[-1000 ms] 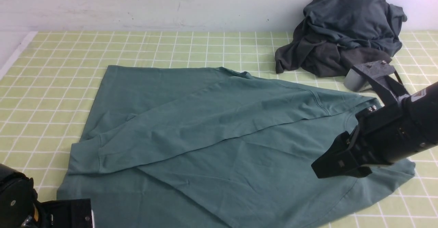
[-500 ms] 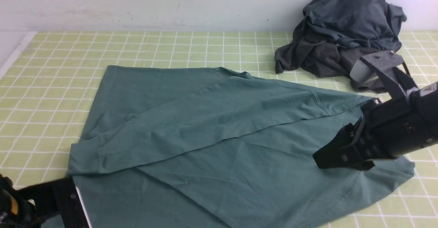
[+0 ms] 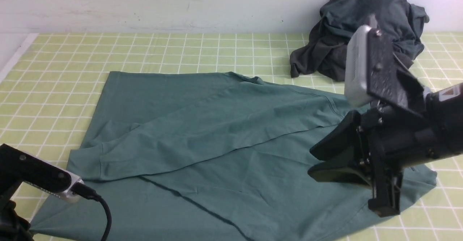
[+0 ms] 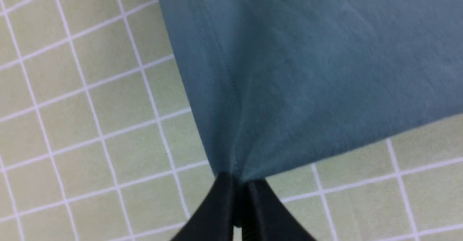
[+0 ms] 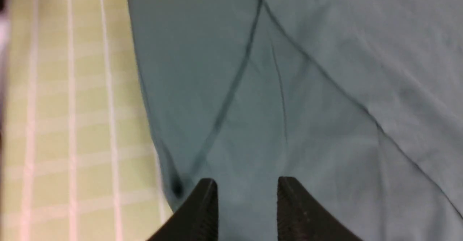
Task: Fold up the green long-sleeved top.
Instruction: Use both arms simultaneously to clamp the lower edge of the clothing fabric
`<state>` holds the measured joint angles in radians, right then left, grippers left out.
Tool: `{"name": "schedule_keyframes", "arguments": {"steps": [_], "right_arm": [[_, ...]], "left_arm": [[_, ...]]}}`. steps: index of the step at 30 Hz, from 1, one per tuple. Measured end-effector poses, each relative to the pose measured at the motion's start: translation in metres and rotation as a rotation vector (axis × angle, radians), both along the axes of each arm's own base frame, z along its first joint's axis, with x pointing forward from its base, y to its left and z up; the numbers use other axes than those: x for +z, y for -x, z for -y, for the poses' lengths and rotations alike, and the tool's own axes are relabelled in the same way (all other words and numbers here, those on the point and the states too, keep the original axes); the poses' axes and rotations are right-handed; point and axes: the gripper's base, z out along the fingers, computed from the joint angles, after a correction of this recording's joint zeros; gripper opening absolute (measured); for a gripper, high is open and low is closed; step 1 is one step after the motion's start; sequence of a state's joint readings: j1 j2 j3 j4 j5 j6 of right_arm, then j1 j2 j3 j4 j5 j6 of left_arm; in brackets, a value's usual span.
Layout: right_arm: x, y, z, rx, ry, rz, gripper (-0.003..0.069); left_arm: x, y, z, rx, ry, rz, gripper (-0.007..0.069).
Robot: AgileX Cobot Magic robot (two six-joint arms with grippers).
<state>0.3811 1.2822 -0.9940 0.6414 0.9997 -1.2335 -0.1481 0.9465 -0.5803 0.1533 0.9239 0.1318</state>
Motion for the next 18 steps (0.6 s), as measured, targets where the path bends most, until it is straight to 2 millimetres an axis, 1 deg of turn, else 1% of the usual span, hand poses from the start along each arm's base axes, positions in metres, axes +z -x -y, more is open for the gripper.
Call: {"name": "schedule_keyframes", "arguments": {"steps": [3, 6, 7, 8, 12, 13, 15, 17, 18], "right_arm": [[-0.026, -0.014, 0.008, -0.022, 0.187, -0.04, 0.0316], [-0.06, -0.026, 0.021, -0.045, 0.412, -0.09, 0.0386], [-0.06, -0.026, 0.021, -0.045, 0.412, -0.09, 0.039], [-0.081, -0.03, 0.029, -0.026, 0.544, -0.106, 0.0409], [-0.108, -0.034, 0.04, 0.027, 0.698, -0.092, 0.041], [-0.11, -0.034, 0.04, 0.03, 0.702, -0.089, 0.0408], [-0.125, -0.036, 0.042, 0.057, 0.733, -0.054, 0.0393], [-0.13, -0.038, 0.042, 0.062, 0.73, -0.03, 0.0381], [-0.137, -0.041, 0.04, 0.067, 0.724, -0.006, 0.0363]], "left_arm": [[0.0, 0.0, 0.001, 0.009, 0.021, -0.003, 0.0006], [0.0, 0.0, 0.003, 0.014, 0.038, -0.004, 0.0006], [0.0, 0.0, 0.003, 0.014, 0.038, -0.004, 0.0006], [0.0, 0.0, 0.004, 0.017, 0.052, -0.001, 0.0006], [0.0, -0.001, 0.006, 0.022, 0.076, 0.007, 0.0006], [0.0, -0.001, 0.006, 0.022, 0.079, 0.008, 0.0006], [0.0, -0.001, 0.007, 0.024, 0.091, 0.014, 0.0006], [0.0, -0.001, 0.007, 0.024, 0.094, 0.017, 0.0006], [0.0, -0.001, 0.007, 0.024, 0.096, 0.017, 0.0006]]}}
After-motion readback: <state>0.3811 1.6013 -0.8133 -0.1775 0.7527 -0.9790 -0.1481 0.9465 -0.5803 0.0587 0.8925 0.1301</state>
